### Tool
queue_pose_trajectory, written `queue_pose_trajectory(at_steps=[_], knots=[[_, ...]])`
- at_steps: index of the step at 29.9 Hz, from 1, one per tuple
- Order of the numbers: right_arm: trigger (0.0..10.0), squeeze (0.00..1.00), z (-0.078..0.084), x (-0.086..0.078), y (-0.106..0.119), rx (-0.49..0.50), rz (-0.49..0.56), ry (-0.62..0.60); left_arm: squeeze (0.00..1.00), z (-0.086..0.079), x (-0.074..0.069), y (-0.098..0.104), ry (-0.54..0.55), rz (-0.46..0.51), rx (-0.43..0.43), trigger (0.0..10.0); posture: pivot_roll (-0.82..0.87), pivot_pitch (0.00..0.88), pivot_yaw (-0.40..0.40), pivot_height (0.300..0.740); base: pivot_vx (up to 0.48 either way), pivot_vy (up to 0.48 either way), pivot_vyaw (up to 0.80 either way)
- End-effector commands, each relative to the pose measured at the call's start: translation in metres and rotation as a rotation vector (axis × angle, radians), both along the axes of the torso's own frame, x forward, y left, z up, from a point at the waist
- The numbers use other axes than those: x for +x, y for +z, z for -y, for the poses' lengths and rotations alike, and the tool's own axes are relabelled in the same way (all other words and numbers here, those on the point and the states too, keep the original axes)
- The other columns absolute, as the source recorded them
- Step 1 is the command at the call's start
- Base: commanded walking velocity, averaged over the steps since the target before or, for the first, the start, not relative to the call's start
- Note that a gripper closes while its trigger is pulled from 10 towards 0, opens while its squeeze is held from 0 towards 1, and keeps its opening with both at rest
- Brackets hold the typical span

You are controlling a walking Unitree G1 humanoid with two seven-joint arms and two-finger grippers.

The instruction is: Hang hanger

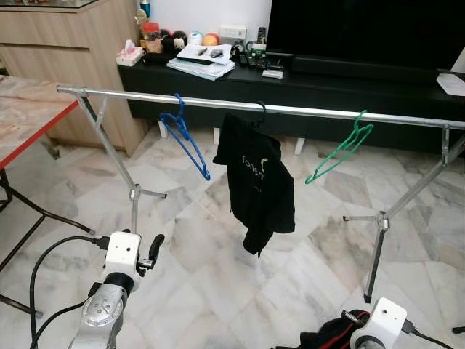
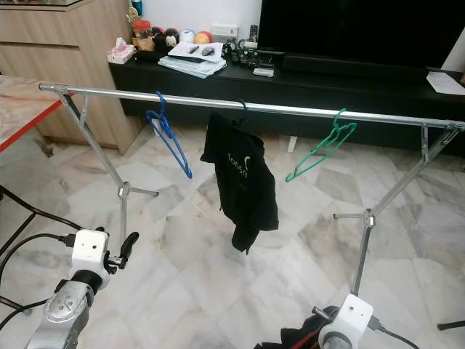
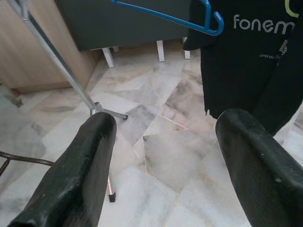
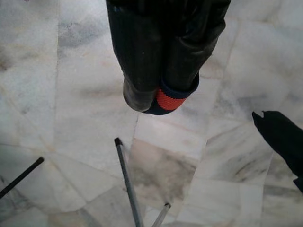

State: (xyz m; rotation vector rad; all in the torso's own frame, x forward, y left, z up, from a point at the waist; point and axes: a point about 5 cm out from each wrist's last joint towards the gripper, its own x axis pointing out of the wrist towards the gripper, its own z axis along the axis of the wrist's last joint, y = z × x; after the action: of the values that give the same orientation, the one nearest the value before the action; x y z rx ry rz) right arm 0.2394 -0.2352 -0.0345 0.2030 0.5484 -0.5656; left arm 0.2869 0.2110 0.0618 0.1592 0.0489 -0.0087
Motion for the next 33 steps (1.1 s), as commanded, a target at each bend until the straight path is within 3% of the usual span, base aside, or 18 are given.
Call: queue_pose_trajectory(at_steps=[1, 19, 25, 33], knots=[[10.0, 0.0, 0.0, 0.005, 0.005, -0.02, 0.038, -0.001, 0.0, 0.0, -0.002, 0.001, -0.005, -0.001, 0.002, 10.0, -0.06, 0.094, 0.007, 0.74, 0.0, 0.0, 0.0], [10.0, 0.0, -0.009, 0.008, 0.005, -0.009, 0.045, 0.007, 0.0, 0.006, 0.001, 0.004, -0.03, 0.001, 0.007, 10.0, -0.05, 0.075, 0.01, 0.74, 0.0, 0.051, 0.0], [10.0, 0.0, -0.012, 0.009, 0.006, -0.002, 0.046, 0.014, 0.0, 0.007, 0.0, 0.004, -0.035, -0.002, 0.011, 10.0, -0.05, 0.069, 0.012, 0.74, 0.0, 0.288, -0.76], [10.0, 0.0, -0.014, 0.011, 0.007, -0.009, 0.055, 0.018, 0.0, 0.007, 0.001, 0.006, -0.036, 0.006, 0.011, 10.0, -0.05, 0.076, 0.013, 0.74, 0.0, 0.0, -0.69]])
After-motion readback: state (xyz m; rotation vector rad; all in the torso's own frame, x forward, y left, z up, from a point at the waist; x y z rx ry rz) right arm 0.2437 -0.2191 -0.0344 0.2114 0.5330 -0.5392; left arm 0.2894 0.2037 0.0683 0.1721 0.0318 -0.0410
